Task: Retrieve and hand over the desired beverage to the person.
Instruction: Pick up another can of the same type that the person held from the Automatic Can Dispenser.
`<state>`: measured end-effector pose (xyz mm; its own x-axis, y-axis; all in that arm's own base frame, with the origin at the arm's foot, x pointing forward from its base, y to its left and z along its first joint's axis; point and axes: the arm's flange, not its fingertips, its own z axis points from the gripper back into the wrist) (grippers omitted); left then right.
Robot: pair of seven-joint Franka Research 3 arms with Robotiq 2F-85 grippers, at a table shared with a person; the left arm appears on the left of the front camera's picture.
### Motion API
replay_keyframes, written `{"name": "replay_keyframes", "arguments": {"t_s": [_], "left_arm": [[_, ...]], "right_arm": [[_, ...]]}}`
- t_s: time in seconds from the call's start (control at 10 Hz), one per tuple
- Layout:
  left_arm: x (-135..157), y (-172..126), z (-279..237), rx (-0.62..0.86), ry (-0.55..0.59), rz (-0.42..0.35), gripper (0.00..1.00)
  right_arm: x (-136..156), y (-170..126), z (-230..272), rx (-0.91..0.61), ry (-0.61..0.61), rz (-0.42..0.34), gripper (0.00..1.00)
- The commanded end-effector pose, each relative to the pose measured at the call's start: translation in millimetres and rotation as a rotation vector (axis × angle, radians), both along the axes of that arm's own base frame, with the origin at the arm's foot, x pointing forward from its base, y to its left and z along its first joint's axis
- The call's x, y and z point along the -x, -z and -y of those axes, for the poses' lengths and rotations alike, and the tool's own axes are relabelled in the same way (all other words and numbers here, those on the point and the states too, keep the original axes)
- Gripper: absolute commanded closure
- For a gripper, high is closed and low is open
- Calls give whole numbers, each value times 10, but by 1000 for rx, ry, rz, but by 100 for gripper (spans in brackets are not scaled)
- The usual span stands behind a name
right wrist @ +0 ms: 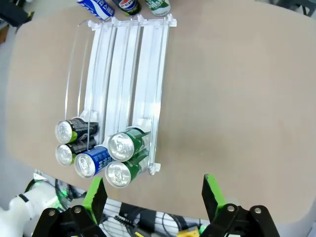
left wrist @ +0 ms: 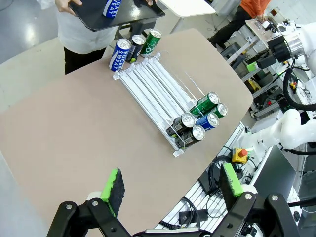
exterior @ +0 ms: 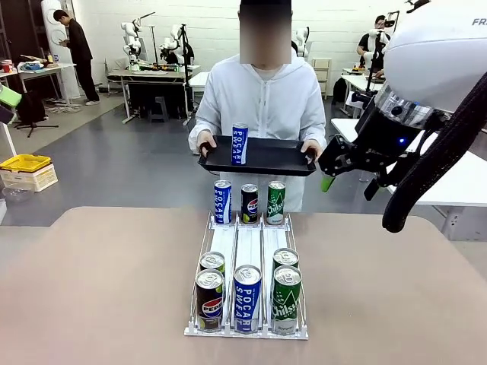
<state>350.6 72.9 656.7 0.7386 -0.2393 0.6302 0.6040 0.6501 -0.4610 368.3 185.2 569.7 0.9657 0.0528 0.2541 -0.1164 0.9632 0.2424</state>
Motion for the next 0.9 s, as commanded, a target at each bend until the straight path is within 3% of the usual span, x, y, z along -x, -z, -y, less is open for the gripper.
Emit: {"name": "replay_keyframes", "arguments": {"t_s": [0.0, 0.4, 0.8], "left_arm": [[-11, -8, -10, 16, 5, 20, 0], [-11, -8, -10, 16, 5, 20, 0], [-11, -8, -10, 16, 5, 20, 0]], "right_arm": [[28, -19, 32, 14, -12, 1, 0], [13, -26, 9, -6, -2, 3, 0], [52, 499, -922, 111, 34, -143, 0]]}}
